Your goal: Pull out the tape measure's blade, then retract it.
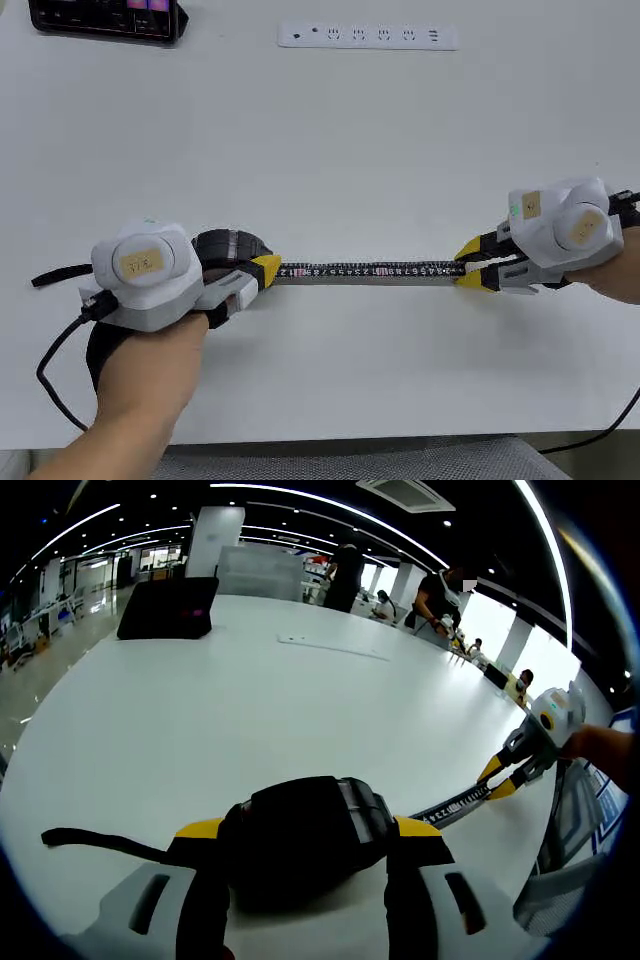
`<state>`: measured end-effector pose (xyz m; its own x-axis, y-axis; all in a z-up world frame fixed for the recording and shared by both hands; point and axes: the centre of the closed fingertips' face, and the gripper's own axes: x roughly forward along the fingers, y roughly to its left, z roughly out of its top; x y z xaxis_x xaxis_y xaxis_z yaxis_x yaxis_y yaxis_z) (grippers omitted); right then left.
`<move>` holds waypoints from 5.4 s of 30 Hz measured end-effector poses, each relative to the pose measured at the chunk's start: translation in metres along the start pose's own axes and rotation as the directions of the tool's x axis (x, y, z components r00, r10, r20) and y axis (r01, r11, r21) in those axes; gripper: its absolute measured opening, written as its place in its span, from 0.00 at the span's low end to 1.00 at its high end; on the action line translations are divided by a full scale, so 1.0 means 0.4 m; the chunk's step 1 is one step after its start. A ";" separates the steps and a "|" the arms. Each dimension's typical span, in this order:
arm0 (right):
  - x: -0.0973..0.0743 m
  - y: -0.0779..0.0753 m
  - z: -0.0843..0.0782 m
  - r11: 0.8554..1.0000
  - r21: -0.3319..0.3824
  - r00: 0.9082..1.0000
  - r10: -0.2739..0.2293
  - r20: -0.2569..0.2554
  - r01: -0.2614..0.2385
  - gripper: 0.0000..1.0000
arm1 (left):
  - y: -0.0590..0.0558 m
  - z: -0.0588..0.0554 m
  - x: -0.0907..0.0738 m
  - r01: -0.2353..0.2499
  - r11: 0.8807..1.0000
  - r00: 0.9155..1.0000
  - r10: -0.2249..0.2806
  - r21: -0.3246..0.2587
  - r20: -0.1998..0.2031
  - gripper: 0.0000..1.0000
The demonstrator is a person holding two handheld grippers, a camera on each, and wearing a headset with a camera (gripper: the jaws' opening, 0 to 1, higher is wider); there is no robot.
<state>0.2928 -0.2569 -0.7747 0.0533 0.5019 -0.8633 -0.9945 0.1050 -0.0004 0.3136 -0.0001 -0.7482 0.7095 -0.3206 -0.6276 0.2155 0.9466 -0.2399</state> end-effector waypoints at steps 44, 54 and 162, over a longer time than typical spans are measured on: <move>0.066 0.001 0.118 0.999 -0.018 0.997 0.044 0.062 -0.043 0.11 | 0.002 0.003 0.002 0.022 0.999 1.000 -0.022 -0.023 0.007 0.59; 0.083 0.005 0.148 0.998 -0.022 0.996 0.053 0.078 -0.052 0.11 | 0.004 0.003 0.003 0.026 0.999 1.000 -0.026 -0.025 0.009 0.59; 0.246 0.053 0.427 0.990 0.041 0.964 0.124 0.235 -0.137 0.10 | 0.007 0.006 0.001 0.041 0.997 0.999 -0.040 -0.065 0.009 0.59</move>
<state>0.2924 -0.0586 -0.7734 -0.0505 0.6983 -0.7140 -0.9879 0.0700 0.1384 0.3163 0.0023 -0.7473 0.7065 -0.3580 -0.6105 0.2005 0.9285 -0.3125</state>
